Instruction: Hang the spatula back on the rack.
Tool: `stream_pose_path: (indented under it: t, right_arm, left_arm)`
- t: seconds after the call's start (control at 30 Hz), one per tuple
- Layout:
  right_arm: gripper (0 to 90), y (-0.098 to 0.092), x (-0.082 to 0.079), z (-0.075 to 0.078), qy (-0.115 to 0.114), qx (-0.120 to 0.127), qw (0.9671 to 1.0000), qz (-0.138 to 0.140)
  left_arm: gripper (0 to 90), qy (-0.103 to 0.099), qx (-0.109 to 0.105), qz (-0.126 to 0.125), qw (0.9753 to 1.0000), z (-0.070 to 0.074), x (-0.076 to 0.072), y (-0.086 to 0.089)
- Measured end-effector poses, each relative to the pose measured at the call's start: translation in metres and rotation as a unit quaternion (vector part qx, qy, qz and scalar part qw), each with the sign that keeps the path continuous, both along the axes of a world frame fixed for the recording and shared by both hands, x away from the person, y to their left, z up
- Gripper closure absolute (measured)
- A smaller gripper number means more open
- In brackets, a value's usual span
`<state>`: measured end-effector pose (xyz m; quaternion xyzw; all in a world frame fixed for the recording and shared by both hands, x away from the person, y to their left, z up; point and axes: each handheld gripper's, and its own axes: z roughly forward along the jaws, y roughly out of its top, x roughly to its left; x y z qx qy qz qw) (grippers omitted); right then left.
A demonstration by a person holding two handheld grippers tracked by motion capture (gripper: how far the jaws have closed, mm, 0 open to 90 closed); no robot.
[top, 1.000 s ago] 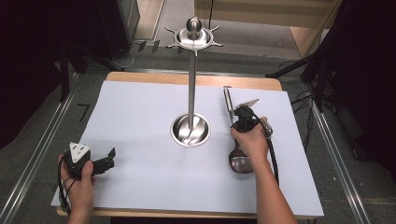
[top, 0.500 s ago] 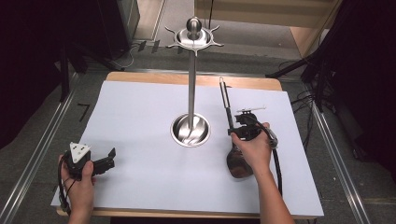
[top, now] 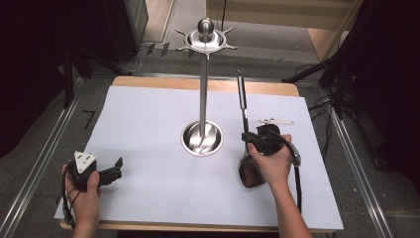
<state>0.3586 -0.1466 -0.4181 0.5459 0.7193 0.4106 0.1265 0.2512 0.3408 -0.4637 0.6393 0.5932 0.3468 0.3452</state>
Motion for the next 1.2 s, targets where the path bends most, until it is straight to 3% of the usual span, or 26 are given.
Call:
stream_pose_path:
  t: [0.33,0.43,0.6,0.9,1.2]
  right_arm:
    - [76.6,-0.001,-0.020,0.004,-0.062,0.025,0.9975,0.023]
    - [76.6,0.000,-0.028,0.003,-0.100,0.030,0.9942,0.026]
    - [76.6,0.001,-0.029,0.004,-0.110,0.025,0.9932,0.032]
    - [76.6,0.001,-0.033,0.004,-0.134,0.057,0.9888,0.033]
    - [76.6,0.007,-0.038,0.007,-0.148,0.065,0.9858,0.046]
  left_arm:
    - [0.4,-0.001,0.002,0.001,1.0000,0.000,0.000,-0.001]
    - [0.4,0.000,0.002,0.001,1.0000,0.000,0.000,-0.001]
    - [0.4,0.001,0.003,0.000,1.0000,0.000,0.000,-0.001]
    - [0.4,0.004,0.003,-0.002,1.0000,0.000,0.000,-0.001]
    - [0.4,-0.001,0.000,-0.002,1.0000,0.000,0.000,0.000]
